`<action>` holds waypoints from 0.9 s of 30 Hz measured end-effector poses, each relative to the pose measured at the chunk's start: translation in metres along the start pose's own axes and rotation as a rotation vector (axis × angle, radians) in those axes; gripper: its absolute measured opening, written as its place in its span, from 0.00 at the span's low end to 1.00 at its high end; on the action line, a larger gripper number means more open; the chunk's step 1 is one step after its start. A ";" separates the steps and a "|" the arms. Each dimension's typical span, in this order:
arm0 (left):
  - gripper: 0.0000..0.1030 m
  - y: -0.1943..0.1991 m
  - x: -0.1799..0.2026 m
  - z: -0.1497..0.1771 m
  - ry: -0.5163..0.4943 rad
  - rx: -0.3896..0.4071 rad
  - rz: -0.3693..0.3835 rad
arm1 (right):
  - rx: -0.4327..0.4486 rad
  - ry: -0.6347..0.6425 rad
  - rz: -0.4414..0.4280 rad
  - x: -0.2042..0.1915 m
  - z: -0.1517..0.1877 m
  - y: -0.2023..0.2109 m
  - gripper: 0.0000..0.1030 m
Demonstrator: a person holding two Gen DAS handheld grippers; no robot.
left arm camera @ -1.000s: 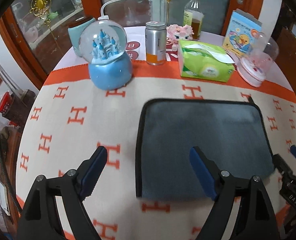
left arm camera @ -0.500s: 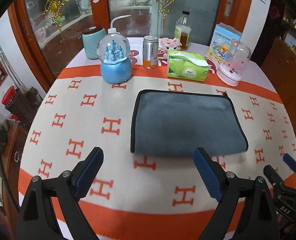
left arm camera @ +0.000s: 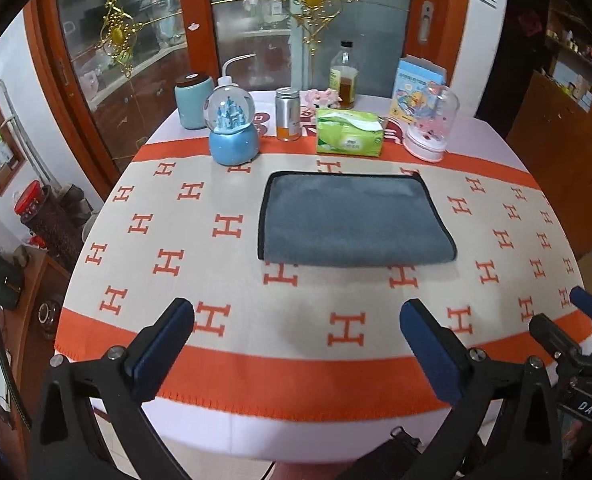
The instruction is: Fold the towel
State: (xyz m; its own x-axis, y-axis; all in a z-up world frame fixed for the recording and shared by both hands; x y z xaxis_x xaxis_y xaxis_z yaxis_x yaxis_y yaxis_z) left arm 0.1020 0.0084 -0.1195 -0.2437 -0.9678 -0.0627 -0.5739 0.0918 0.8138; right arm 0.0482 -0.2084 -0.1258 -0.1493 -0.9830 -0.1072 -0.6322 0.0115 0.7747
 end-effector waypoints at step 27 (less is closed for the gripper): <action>0.99 0.056 0.013 0.025 0.044 0.046 -0.095 | -0.005 -0.057 -0.057 -0.022 0.024 0.054 1.00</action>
State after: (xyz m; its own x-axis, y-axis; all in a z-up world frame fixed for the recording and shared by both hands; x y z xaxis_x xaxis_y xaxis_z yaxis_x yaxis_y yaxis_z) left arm 0.0474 0.0070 -0.0892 -0.1525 -0.9819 -0.1123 -0.6280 0.0086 0.7781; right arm -0.0010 -0.1817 -0.0965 -0.1559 -0.9700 -0.1866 -0.6375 -0.0455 0.7691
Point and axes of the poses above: each gripper's, at about its wrist camera, not at the fingertips, and y roughly against the way its jaws point, x to its right, z to its underside, the point moved 10 cm from there along -y, roughly the way its jaws point, and after that the axes turned 7 degrees about -y, right-handed, at the moved point
